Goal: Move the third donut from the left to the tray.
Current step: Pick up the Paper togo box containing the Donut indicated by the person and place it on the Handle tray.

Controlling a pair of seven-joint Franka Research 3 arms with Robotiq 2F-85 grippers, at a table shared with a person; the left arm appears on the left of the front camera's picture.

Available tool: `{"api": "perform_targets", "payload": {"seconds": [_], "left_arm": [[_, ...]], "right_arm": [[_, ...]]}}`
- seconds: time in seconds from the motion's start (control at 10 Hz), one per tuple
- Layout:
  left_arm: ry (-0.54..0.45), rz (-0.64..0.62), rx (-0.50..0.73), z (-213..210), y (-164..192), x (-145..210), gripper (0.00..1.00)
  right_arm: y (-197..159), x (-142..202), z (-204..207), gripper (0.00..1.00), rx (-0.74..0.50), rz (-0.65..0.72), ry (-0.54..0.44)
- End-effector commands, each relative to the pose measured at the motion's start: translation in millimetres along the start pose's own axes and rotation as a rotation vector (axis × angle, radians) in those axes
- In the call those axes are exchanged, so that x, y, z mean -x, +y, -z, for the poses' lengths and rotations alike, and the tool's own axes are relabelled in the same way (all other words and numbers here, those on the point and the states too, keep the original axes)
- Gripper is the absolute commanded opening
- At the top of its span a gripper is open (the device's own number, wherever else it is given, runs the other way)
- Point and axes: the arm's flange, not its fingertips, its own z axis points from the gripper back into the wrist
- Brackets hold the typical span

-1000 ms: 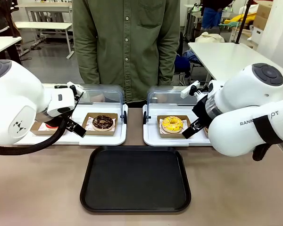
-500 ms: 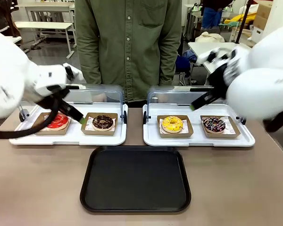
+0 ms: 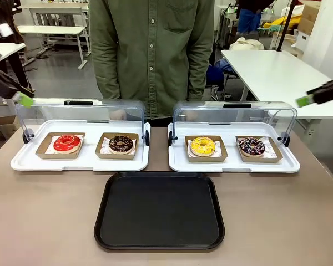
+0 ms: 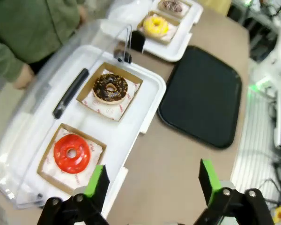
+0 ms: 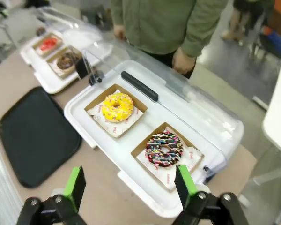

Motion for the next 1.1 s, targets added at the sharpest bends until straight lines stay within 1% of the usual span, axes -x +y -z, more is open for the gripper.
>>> {"api": "perform_targets", "payload": {"seconds": [0.0,0.1,0.2,0.3,0.4,0.5,0.7,0.8,0.9,1.0], "left_arm": [[-0.092,0.104,0.13,-13.4,48.1,33.2,1.0],[-0.144,0.129,0.114,-30.8,57.1,62.4,1.0],[-0.184,0.126,0.099,-44.5,66.2,85.0,1.0],[-0.251,0.105,0.101,-48.5,78.8,112.7,1.0],[-0.307,0.11,0.087,-51.4,86.8,139.1,1.0],[-0.339,0.127,0.059,-55.2,85.9,156.4,1.0],[-0.365,0.12,0.02,-56.6,71.3,178.4,1.0],[-0.372,0.116,0.01,-50.6,68.0,183.5,1.0],[-0.388,0.11,0.005,-48.3,64.1,186.2,1.0],[-0.381,0.114,0.007,-49.4,61.5,186.6,1.0]], "right_arm": [[-43.0,25.3,-9.4,1.0,-0.124,-0.019,-0.054],[-56.7,43.4,-16.5,1.0,-0.154,-0.03,-0.073],[-67.2,57.9,-19.5,1.0,-0.181,-0.026,-0.095],[-79.5,72.6,-25.0,1.0,-0.197,-0.021,-0.127],[-94.1,86.4,-29.1,1.0,-0.213,0.017,-0.161],[-102.0,97.6,-31.0,1.0,-0.224,0.031,-0.193],[-104.5,108.4,-35.3,1.0,-0.225,0.027,-0.235],[-103.7,110.5,-41.8,1.0,-0.22,0.007,-0.27],[-102.2,110.7,-45.6,1.0,-0.212,0.004,-0.285],[-100.8,110.2,-47.1,1.0,-0.207,0.006,-0.293]]}}
